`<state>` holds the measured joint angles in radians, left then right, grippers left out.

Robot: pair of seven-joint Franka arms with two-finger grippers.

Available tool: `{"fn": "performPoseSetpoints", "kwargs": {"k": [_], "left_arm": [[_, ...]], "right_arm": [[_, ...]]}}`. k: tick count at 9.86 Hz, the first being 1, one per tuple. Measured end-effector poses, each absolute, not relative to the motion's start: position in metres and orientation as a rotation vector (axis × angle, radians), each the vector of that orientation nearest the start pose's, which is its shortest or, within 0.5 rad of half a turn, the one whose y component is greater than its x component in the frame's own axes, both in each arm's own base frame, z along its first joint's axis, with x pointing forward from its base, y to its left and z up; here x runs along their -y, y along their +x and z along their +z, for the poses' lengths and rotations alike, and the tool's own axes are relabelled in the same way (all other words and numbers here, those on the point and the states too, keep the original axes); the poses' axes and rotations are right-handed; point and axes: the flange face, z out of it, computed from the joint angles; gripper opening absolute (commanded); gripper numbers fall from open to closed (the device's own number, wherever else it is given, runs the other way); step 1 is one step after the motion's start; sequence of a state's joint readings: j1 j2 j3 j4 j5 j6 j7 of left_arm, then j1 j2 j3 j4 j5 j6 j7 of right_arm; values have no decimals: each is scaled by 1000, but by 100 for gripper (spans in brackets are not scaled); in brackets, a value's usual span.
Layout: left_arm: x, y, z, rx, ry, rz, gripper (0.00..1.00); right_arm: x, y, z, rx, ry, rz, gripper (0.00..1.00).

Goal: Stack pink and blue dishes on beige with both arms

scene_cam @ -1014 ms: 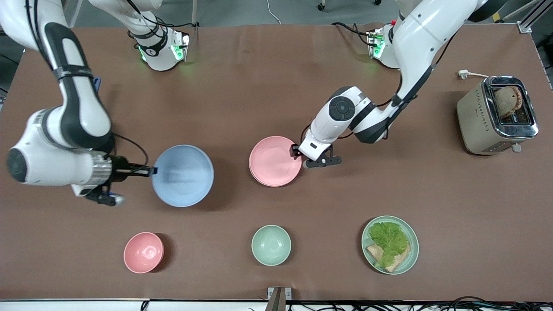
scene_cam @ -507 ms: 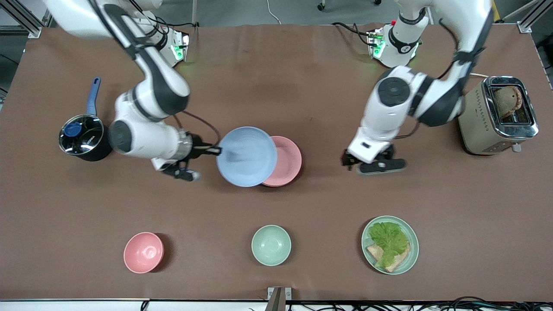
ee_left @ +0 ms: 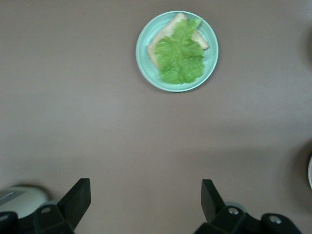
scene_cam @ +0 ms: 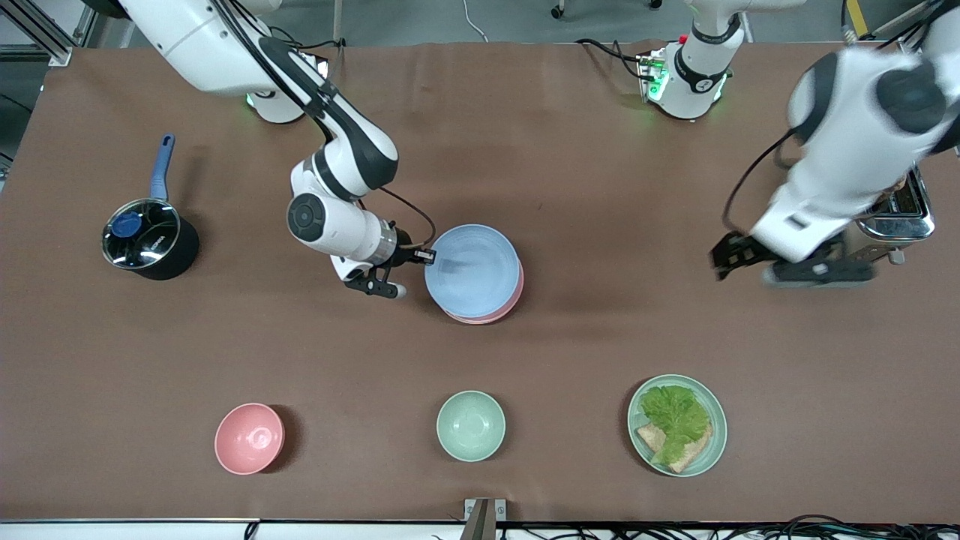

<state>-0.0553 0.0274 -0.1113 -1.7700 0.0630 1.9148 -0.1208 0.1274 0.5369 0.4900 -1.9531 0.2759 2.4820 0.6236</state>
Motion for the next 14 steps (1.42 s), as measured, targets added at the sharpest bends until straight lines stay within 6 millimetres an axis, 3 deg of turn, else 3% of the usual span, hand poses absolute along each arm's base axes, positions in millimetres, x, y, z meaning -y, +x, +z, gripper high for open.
{"fn": "performPoseSetpoints", "kwargs": {"k": [1, 2, 3, 5, 6, 7, 9, 11, 13, 14], "left_arm": [[74, 570, 587, -114, -3092, -149, 100], [59, 562, 622, -102, -3097, -121, 100], [50, 553, 647, -89, -3102, -125, 100], [38, 544, 673, -52, -3111, -173, 100], [32, 540, 684, -35, -3118, -168, 100], [29, 535, 694, -24, -3120, -144, 100], [24, 533, 699, -17, -3124, -111, 100], [15, 536, 694, -36, -3150, -94, 100], [11, 539, 690, -32, -3166, -78, 100], [13, 539, 689, -37, -3166, -73, 100]], "right_arm": [[-353, 515, 230, -389, -2754, 300, 38], [-352, 516, 228, -380, -2766, 291, 98], [-349, 518, 226, -383, -2771, 286, 100], [-343, 524, 231, -384, -2787, 272, 100], [-330, 534, 249, -365, -2834, 262, 100], [-301, 549, 280, -352, -2908, 238, 100], [-215, 578, 370, -390, -3025, 95, 100], [-123, 587, 465, -339, -3093, -73, 100], [-33, 585, 531, -355, -3124, -131, 100], [-1, 578, 556, -349, -3138, -87, 100]]}}
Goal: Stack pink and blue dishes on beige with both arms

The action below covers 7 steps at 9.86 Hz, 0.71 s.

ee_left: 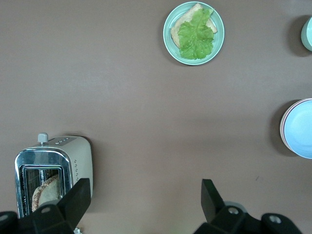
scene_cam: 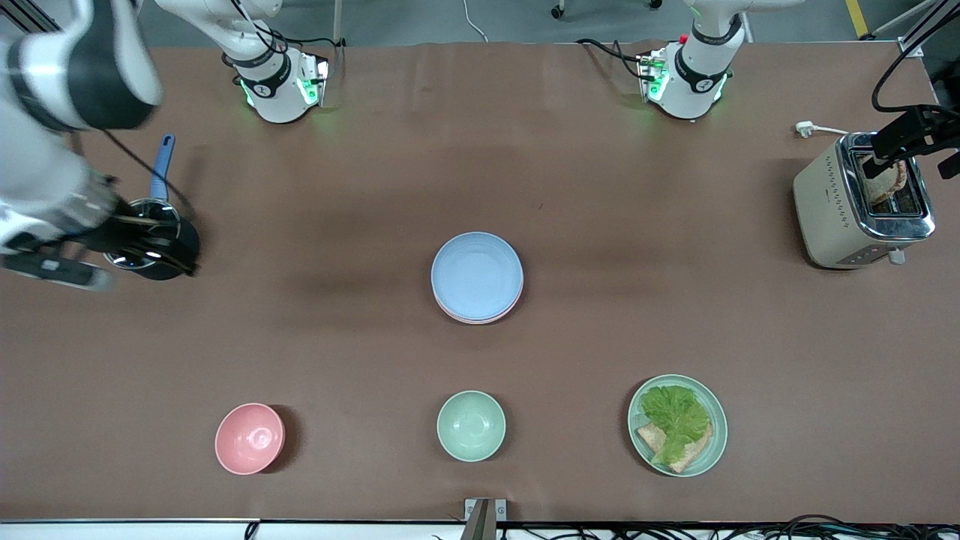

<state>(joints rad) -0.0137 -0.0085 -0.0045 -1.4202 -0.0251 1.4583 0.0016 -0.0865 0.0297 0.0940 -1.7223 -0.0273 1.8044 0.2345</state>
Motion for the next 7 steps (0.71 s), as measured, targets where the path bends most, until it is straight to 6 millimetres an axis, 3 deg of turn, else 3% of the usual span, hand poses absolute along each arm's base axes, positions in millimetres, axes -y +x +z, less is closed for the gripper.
{"fn": "performPoseSetpoints", "kwargs": {"k": [2, 4, 7], "left_arm": [[15, 539, 688, -43, -3166, -66, 100], [14, 539, 687, -41, -3163, -63, 100], [14, 539, 687, -38, -3162, -62, 100]], "right_arm": [[21, 563, 611, -365, -3145, -11, 100], [21, 550, 649, -373, -3116, 25, 100], [56, 544, 660, -292, -3101, 39, 100]]}}
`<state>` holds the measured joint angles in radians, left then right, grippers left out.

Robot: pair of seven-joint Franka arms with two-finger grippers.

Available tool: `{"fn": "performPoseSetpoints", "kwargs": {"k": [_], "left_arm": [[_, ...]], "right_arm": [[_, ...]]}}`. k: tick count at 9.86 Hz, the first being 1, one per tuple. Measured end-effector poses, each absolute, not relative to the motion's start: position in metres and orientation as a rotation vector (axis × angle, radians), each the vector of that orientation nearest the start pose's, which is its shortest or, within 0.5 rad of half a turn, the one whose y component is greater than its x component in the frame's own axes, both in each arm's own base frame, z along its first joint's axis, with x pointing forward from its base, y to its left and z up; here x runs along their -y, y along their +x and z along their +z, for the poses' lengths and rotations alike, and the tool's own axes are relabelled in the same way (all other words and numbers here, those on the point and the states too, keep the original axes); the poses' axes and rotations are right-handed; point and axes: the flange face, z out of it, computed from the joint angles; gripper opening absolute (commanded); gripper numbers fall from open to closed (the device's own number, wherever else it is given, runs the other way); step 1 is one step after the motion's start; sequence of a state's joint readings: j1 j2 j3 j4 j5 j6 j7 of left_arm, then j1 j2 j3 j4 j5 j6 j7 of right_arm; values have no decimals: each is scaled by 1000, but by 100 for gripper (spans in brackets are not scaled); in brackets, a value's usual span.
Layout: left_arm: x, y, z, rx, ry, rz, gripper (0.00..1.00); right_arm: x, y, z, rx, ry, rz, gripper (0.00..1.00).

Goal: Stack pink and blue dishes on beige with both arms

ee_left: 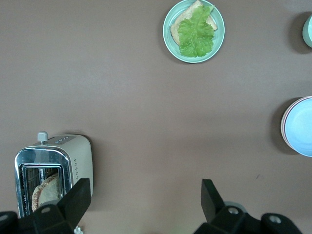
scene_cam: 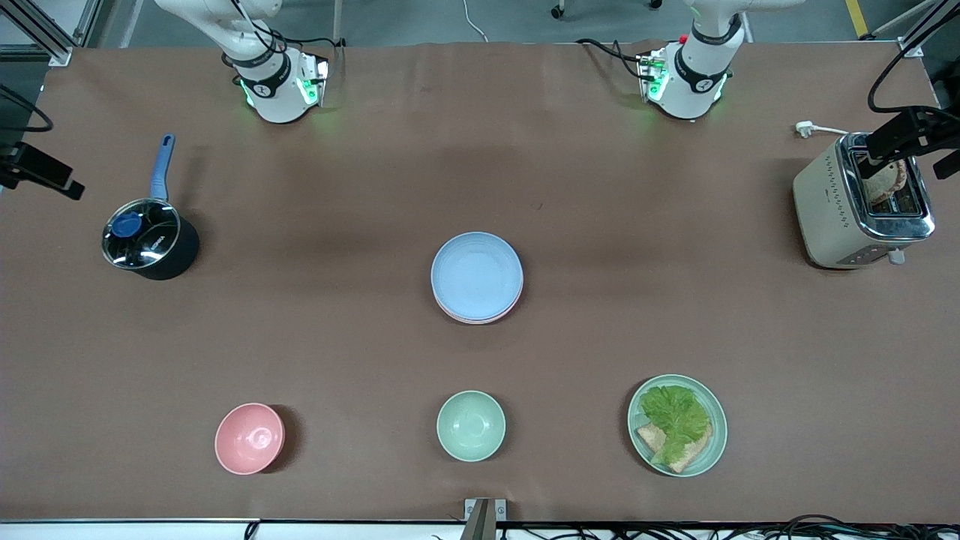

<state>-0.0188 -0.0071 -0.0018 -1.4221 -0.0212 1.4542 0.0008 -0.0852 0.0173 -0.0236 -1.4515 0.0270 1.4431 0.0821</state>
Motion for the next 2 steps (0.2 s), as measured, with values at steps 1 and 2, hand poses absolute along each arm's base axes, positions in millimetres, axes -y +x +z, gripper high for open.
{"fn": "performPoseSetpoints", "kwargs": {"k": [1, 2], "left_arm": [[13, 539, 687, -38, -3162, -62, 100], [13, 539, 687, -38, -3162, -62, 100]], "right_arm": [[62, 544, 658, -285, -3101, 42, 100], [61, 545, 657, -281, -3101, 44, 100]]}}
